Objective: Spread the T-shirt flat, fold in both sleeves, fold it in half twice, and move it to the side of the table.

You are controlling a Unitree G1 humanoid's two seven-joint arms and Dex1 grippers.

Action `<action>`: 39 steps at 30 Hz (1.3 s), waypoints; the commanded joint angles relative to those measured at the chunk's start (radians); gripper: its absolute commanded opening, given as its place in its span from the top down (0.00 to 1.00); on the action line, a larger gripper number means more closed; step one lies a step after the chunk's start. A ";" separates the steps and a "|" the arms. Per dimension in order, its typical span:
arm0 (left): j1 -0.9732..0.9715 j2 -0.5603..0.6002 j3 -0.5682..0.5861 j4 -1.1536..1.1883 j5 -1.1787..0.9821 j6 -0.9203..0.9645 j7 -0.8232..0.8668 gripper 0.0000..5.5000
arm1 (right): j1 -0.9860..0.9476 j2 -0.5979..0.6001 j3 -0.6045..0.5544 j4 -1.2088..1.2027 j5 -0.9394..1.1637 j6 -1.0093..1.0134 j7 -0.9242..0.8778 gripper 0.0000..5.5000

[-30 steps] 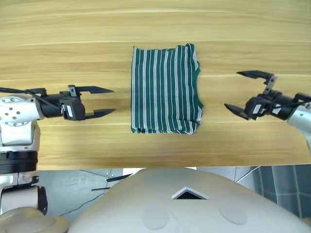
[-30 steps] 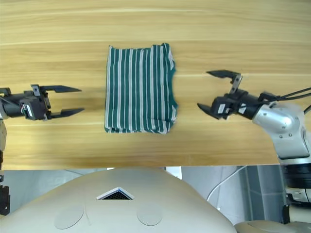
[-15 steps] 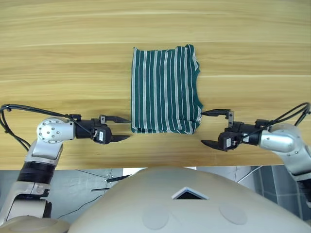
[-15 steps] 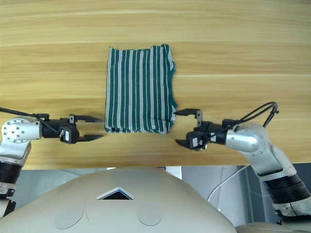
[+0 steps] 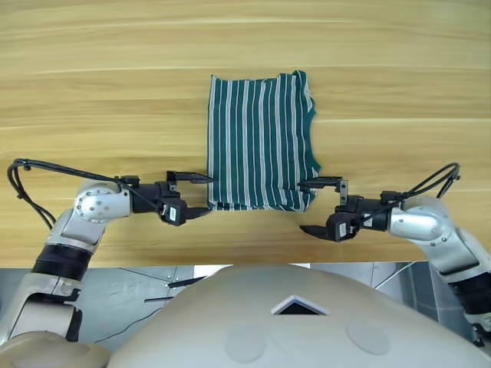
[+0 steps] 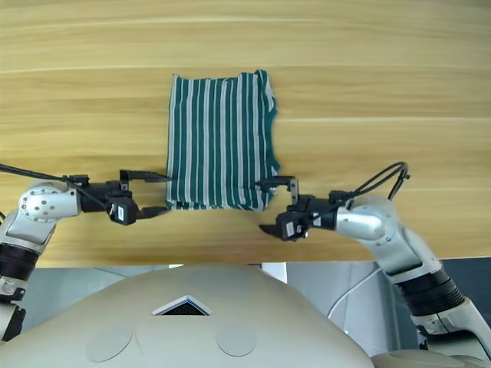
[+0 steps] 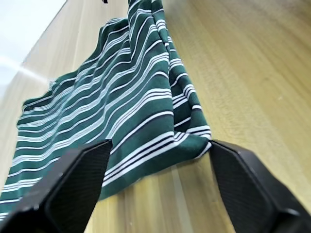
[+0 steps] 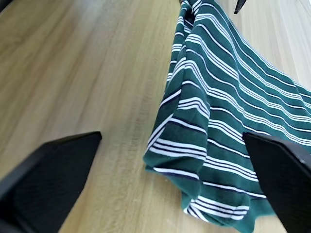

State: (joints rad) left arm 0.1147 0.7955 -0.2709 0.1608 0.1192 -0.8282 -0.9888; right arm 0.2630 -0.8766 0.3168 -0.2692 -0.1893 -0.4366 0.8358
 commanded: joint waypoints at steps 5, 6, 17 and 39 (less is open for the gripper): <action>-0.013 0.029 -0.077 0.051 0.105 0.001 0.026 0.33 | -0.047 0.002 0.023 0.121 -0.142 0.060 -0.043 0.02; -0.017 0.031 -0.084 0.052 0.104 -0.001 0.026 0.33 | -0.051 0.002 0.026 0.128 -0.149 0.060 -0.048 0.02; -0.056 0.039 -0.127 0.061 0.090 0.002 0.039 0.56 | -0.042 -0.016 0.046 0.117 -0.138 0.038 -0.043 0.34; -0.068 0.046 -0.154 0.020 0.018 -0.001 0.039 0.97 | -0.020 -0.042 0.058 0.066 -0.055 -0.005 -0.001 0.98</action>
State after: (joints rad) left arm 0.0402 0.8230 -0.4145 0.1964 0.1327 -0.8431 -0.9312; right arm 0.2216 -0.8868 0.3703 -0.1985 -0.2480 -0.4438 0.7961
